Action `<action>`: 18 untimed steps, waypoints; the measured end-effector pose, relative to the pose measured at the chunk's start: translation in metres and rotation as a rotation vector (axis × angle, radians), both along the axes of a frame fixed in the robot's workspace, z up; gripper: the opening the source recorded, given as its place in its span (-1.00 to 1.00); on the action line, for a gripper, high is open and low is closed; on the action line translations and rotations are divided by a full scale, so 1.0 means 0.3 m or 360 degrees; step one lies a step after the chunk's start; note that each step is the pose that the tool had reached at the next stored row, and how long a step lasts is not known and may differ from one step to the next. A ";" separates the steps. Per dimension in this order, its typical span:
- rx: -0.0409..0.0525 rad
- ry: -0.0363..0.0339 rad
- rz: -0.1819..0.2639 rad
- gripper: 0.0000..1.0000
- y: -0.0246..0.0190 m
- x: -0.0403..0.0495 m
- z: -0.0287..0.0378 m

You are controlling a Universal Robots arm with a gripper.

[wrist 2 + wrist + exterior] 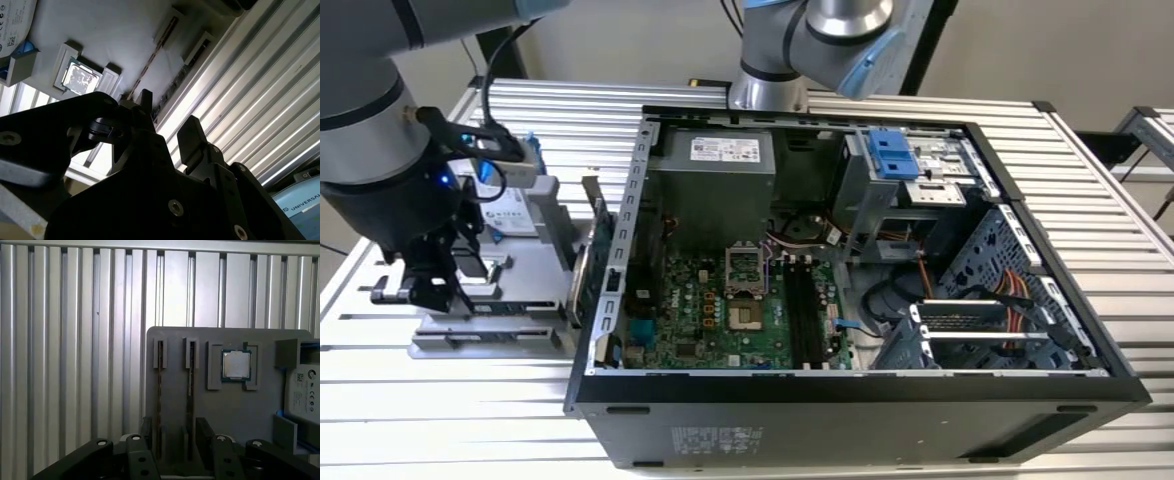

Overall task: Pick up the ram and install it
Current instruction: 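Pick up the ram and move it above insertion slot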

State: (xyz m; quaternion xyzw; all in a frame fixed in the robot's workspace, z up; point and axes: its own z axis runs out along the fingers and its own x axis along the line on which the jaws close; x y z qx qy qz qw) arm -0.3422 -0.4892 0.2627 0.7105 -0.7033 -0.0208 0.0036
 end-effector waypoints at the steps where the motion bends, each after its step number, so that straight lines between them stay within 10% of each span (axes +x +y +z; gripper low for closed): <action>1: 0.0000 0.0000 0.0000 1.00 0.000 0.000 -0.004; 11: -0.0020 0.0001 -0.0001 1.00 -0.004 0.000 -0.037; 18: -0.0069 0.0001 -0.0005 1.00 -0.005 0.000 -0.051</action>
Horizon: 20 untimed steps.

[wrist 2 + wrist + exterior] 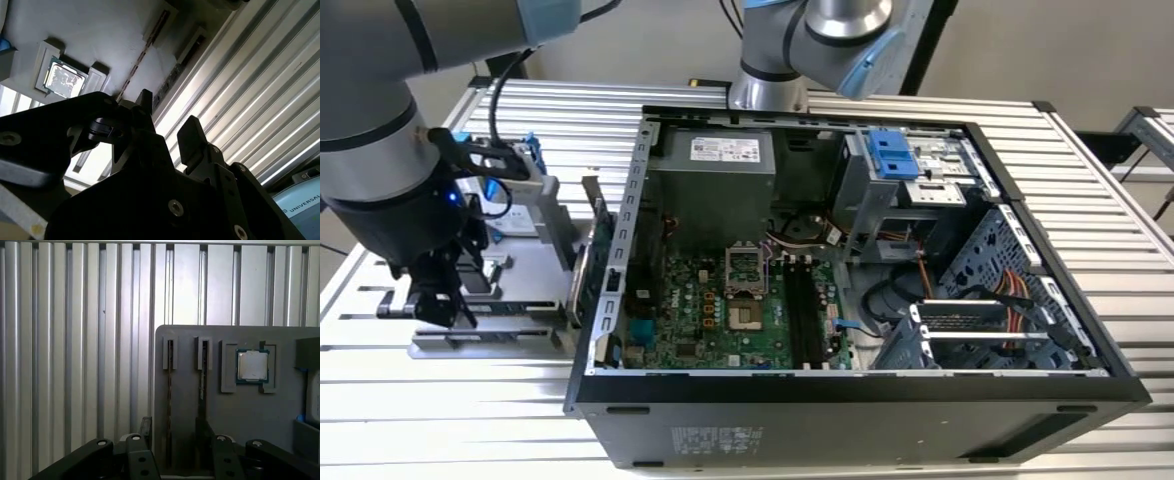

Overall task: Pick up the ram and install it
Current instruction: 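Pick up the ram and move it above insertion slot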

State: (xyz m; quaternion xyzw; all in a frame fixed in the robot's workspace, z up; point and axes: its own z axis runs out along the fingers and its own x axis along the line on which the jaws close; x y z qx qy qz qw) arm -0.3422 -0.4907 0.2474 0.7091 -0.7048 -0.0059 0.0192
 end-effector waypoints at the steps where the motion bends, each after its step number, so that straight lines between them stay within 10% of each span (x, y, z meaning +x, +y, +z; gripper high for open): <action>1: -0.0003 0.0000 0.0000 1.00 0.000 0.000 -0.004; 20: -0.0008 0.0000 -0.0043 1.00 0.000 0.000 -0.089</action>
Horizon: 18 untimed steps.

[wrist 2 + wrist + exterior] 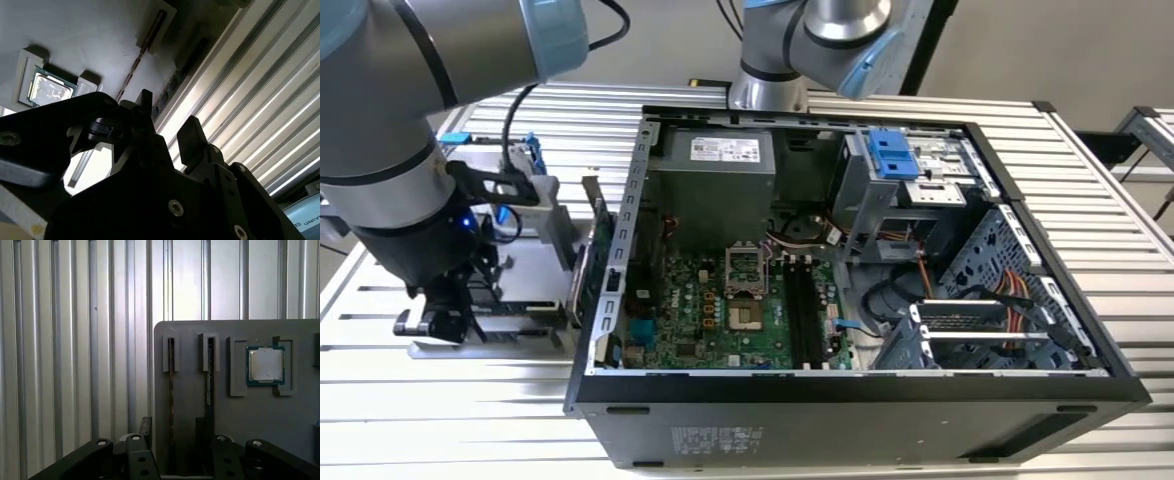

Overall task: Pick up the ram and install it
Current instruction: 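Pick up the ram and move it above insertion slot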

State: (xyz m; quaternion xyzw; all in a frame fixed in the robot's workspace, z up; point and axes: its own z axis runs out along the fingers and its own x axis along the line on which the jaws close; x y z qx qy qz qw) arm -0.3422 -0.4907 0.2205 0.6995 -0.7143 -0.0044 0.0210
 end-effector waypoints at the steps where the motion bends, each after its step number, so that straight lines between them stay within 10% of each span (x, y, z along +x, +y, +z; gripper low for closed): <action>1: 0.0000 0.0000 0.0001 1.00 0.000 0.000 -0.005; 18: 0.0000 0.0000 0.0007 1.00 0.006 0.000 -0.089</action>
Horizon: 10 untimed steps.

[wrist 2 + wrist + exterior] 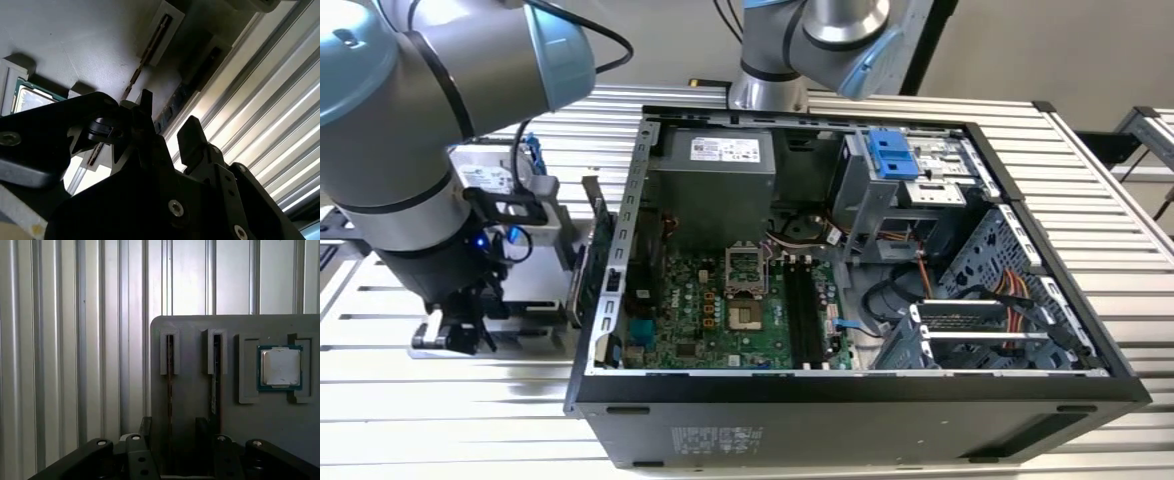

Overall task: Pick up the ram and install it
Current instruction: 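Pick up the ram and move it above insertion slot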

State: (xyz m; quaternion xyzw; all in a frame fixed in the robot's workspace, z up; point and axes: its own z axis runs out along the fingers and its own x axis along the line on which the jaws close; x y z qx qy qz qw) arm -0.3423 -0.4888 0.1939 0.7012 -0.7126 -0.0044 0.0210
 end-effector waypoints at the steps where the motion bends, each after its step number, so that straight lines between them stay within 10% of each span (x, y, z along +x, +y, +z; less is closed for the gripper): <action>1: 0.0000 0.0000 0.0000 1.00 0.000 0.000 -0.002; 10: 0.0000 0.0000 0.0000 1.00 0.000 0.000 -0.004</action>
